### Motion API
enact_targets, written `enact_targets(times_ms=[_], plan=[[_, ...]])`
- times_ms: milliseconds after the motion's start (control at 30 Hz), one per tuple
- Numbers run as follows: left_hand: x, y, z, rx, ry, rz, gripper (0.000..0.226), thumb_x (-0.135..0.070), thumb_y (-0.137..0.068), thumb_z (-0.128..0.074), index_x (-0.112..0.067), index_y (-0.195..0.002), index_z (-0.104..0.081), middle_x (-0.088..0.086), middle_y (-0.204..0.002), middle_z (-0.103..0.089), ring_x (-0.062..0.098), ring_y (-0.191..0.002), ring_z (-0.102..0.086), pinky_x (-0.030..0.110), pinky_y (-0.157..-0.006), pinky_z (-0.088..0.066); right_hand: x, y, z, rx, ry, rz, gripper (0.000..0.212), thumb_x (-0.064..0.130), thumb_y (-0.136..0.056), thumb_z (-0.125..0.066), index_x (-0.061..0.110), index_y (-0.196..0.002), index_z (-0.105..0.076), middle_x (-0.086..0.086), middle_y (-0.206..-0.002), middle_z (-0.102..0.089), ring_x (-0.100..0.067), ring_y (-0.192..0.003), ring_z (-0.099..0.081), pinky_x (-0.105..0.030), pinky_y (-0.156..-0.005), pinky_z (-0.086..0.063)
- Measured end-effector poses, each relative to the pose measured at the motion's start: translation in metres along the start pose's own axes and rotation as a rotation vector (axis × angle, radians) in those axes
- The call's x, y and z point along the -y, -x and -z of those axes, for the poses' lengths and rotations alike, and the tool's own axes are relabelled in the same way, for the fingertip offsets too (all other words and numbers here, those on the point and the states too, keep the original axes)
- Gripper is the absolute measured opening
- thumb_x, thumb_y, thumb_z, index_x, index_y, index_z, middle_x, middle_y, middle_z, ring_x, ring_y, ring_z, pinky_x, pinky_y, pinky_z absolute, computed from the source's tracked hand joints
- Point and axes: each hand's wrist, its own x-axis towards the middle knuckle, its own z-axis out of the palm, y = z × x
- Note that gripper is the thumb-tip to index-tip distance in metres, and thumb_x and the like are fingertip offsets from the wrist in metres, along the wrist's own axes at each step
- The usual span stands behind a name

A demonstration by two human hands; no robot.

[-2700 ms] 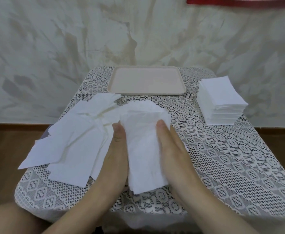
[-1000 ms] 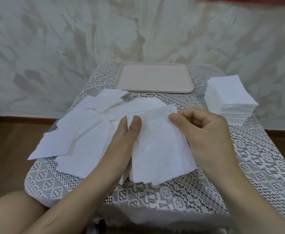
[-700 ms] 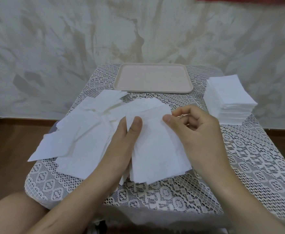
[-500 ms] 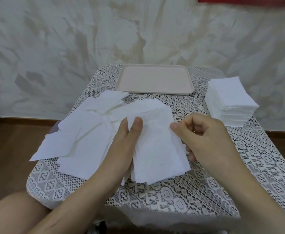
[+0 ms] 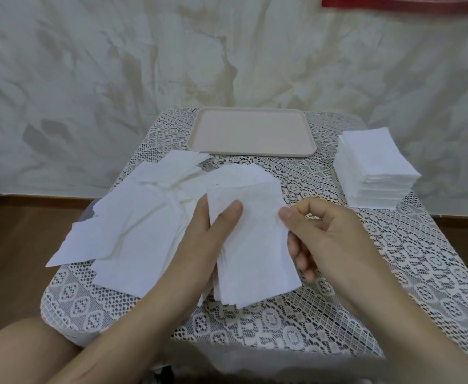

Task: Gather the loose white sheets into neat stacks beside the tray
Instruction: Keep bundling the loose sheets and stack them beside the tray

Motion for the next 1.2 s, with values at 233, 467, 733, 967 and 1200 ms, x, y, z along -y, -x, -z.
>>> enact_targets(times_ms=[233, 467, 733, 967, 1200], plan=[[0.005, 0.001, 0.005, -0.031, 0.002, -0.003, 0.048, -0.043, -0.091, -0.062, -0.032, -0.138, -0.057, -0.007, -0.13, -0.073, 0.017, -0.12, -0.071, 0.045, -0.1, -0.057, 0.0, -0.002, 0.001, 0.003, 0.262, 0.035, 0.029, 0.054, -0.09, -0.064, 0.026, -0.098, -0.059, 0.003, -0.076, -0.066, -0.007, -0.056, -0.059, -0.026, -0.052, -0.045], [-0.006, 0.009, 0.001, -0.026, 0.074, -0.047, 0.054, -0.036, -0.094, -0.059, -0.029, -0.146, -0.054, 0.0, -0.135, -0.072, 0.022, -0.124, -0.069, 0.046, -0.102, -0.059, -0.004, 0.007, -0.025, 0.165, -0.026, -0.009, 0.054, 0.062, -0.088, -0.05, 0.043, -0.138, -0.05, 0.025, -0.114, -0.07, 0.005, -0.099, -0.07, -0.02, -0.078, -0.059], [-0.006, 0.012, -0.006, -0.063, 0.017, -0.137, 0.057, -0.036, -0.093, -0.058, -0.033, -0.149, -0.049, -0.012, -0.131, -0.073, 0.009, -0.123, -0.068, 0.026, -0.096, -0.057, -0.007, 0.011, -0.037, 0.196, -0.232, -0.106, 0.044, 0.062, -0.082, -0.057, 0.039, -0.119, -0.065, 0.021, -0.108, -0.076, -0.001, -0.103, -0.072, -0.029, -0.093, -0.056], [-0.005, 0.009, 0.005, -0.05, -0.076, -0.114, 0.064, -0.054, -0.081, -0.07, -0.036, -0.141, -0.055, -0.015, -0.127, -0.073, 0.005, -0.12, -0.069, 0.025, -0.095, -0.058, -0.009, 0.007, -0.051, 0.058, -0.146, -0.029, 0.05, 0.066, -0.075, -0.051, 0.036, -0.114, -0.062, 0.025, -0.097, -0.074, 0.006, -0.086, -0.071, -0.01, -0.065, -0.052], [-0.017, 0.0, 0.037, 0.018, -0.116, 0.061, 0.049, -0.037, -0.081, -0.072, -0.02, -0.127, -0.067, 0.002, -0.11, -0.08, 0.021, -0.097, -0.079, 0.025, -0.068, -0.06, -0.008, -0.011, -0.038, 0.219, 0.057, -0.042, 0.057, 0.071, -0.076, -0.057, 0.033, -0.119, -0.062, 0.01, -0.104, -0.075, -0.004, -0.089, -0.073, -0.025, -0.074, -0.06]])
